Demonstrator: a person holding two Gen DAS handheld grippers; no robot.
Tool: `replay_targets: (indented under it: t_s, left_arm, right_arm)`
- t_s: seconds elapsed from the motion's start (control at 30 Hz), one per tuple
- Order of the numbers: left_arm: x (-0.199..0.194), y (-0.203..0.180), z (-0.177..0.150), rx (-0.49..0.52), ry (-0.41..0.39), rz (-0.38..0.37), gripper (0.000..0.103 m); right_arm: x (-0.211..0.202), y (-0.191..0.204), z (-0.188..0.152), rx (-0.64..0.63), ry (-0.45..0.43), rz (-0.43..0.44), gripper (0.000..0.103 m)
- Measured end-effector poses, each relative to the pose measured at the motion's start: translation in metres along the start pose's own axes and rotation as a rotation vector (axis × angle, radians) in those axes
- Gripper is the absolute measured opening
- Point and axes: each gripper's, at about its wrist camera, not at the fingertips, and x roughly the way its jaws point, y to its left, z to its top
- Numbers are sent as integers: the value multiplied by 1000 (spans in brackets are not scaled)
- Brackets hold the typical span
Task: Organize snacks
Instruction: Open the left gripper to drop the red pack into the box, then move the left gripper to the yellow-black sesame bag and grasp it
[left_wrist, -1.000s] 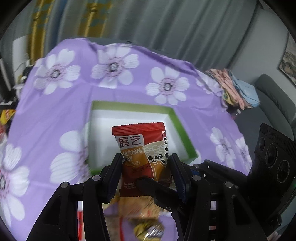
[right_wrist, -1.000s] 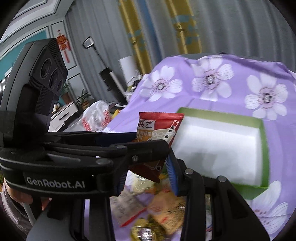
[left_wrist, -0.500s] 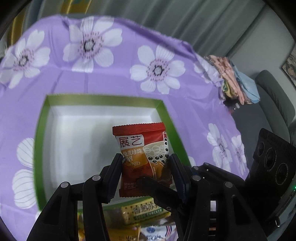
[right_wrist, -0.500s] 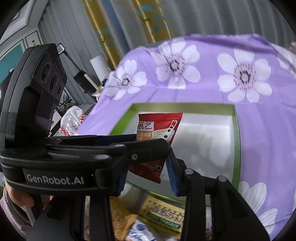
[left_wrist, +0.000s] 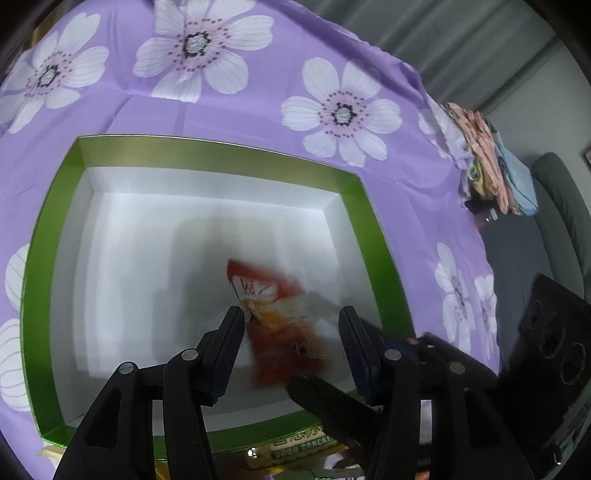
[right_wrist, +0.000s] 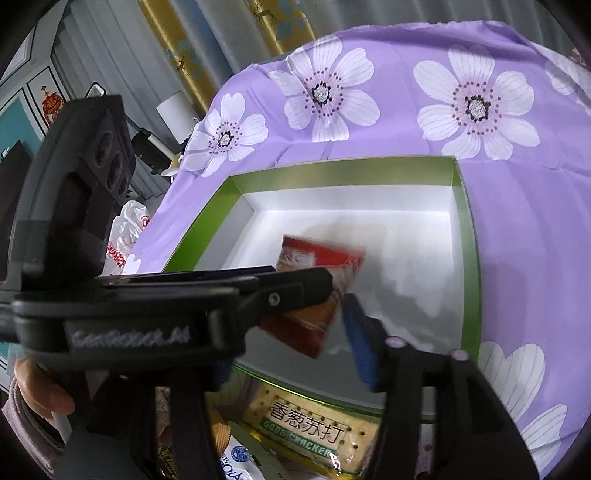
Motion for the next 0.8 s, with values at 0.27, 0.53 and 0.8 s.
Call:
replay_targets:
  t_s: [0.27, 0.53, 0.8]
  left_arm:
    - [-34, 1, -6, 18, -68, 52, 78]
    - [-82, 5, -31, 45, -129, 142, 80]
    - [-117, 13, -67, 29, -163, 159, 80]
  right_arm:
    - [-36, -4, -6, -21, -70, -77, 70]
    - [-88, -1, -28, -2, -146, -104, 76]
    - [-115, 19, -59, -28, -134, -77, 77]
